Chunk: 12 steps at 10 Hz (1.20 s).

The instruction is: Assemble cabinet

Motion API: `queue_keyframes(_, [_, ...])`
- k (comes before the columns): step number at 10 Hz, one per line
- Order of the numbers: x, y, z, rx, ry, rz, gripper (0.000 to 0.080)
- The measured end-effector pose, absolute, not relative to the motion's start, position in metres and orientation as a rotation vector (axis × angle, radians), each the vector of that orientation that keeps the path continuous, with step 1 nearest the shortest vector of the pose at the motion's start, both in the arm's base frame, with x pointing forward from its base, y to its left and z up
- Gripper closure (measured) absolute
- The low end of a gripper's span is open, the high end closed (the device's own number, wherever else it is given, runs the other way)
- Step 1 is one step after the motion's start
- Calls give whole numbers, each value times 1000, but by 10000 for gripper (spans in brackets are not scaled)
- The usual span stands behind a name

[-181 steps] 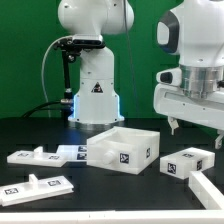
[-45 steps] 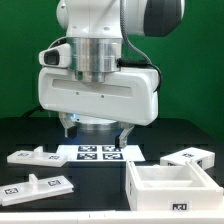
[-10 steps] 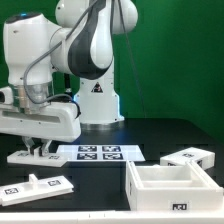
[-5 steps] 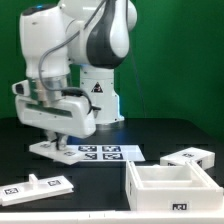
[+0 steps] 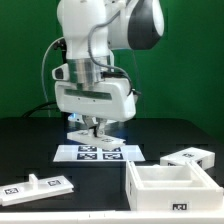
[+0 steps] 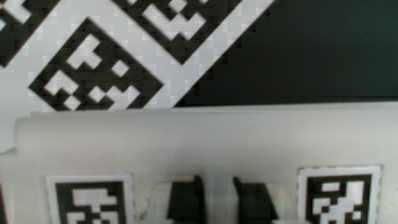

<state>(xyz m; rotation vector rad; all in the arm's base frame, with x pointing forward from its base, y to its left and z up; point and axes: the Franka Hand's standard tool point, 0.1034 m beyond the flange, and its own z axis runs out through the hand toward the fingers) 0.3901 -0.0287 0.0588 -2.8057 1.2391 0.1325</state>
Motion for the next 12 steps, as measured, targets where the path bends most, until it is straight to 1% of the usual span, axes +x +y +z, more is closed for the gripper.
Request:
queue_keyframes(3, [390, -25, 58, -2800, 1257, 143, 735])
queue_keyframes(4, [392, -10, 59, -2762, 1365, 190, 735])
queue_keyframes(6, [405, 16, 56, -2682, 1559, 200, 735])
queue_keyframes(7, [411, 31, 55, -2592, 1731, 188, 735])
queue_keyframes(8, [416, 45, 55, -2569, 1773, 177, 735])
queue_keyframes(10, [419, 57, 53, -2578, 1795, 95, 735])
queue_keyframes(12, [415, 80, 46, -2623, 1795, 10, 735])
